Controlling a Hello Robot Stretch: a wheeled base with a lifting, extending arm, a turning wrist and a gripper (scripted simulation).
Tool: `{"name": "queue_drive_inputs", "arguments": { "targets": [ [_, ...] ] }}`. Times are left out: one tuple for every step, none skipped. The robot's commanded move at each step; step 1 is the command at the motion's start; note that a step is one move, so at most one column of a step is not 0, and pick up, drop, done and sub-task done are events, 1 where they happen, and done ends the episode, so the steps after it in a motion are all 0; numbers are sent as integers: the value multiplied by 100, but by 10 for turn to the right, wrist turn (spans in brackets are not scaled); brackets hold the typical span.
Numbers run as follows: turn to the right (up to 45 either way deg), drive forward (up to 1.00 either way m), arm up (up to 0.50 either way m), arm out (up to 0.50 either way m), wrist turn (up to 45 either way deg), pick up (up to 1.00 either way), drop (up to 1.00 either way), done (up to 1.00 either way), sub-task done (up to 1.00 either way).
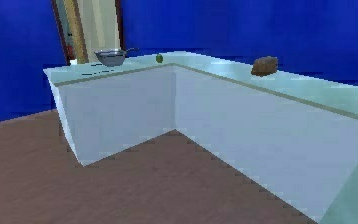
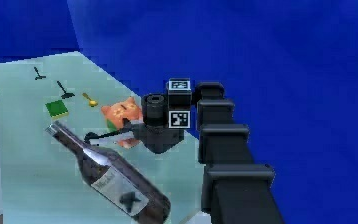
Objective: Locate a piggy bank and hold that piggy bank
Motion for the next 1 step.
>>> {"name": "queue_drive_inputs", "arguments": {
  "targets": [
    [0, 0, 0, 0, 450, 0, 0, 0, 0]
  ]
}}
